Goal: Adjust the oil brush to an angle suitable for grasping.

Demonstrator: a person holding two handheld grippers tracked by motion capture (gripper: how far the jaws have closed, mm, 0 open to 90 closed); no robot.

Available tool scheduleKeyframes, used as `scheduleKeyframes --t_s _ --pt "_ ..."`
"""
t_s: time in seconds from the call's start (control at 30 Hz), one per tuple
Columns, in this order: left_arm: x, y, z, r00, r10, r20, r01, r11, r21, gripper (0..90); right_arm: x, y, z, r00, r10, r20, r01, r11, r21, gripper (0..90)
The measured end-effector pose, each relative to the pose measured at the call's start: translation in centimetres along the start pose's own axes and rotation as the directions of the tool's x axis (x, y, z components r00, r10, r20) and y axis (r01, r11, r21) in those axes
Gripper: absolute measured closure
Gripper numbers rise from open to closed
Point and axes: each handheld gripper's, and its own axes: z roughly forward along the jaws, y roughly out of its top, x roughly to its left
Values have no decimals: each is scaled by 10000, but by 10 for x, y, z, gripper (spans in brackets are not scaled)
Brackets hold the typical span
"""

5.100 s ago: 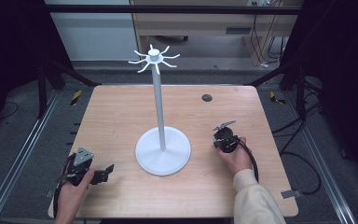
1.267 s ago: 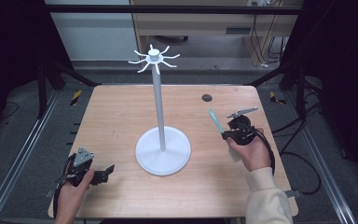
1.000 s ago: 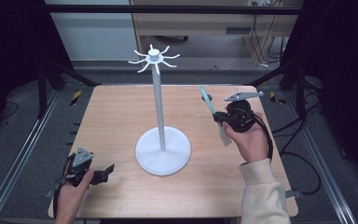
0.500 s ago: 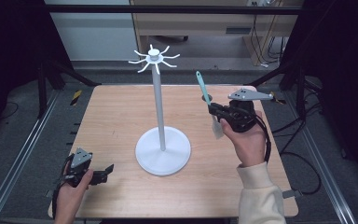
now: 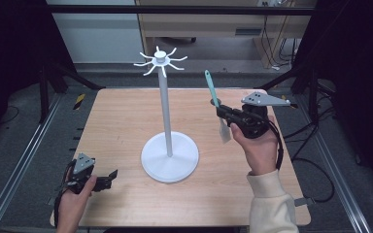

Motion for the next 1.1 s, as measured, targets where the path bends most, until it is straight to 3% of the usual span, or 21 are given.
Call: scheduleKeyframes --t_s 0.37,0.7,1.1 --pt "1 0 -2 10000 -80 -45 80 9999 -91 25 12 10 -16 9993 -363 -133 352 9965 -754 826" --pt "1 -1 -3 9999 79 -69 -80 9999 -86 25 20 16 -23 9981 -484 -391 438 9928 -1116 827" --pt "0 0 -2 10000 -3 -90 2 9999 -104 26 28 21 -30 9946 -750 -716 641 9875 -1441 826"
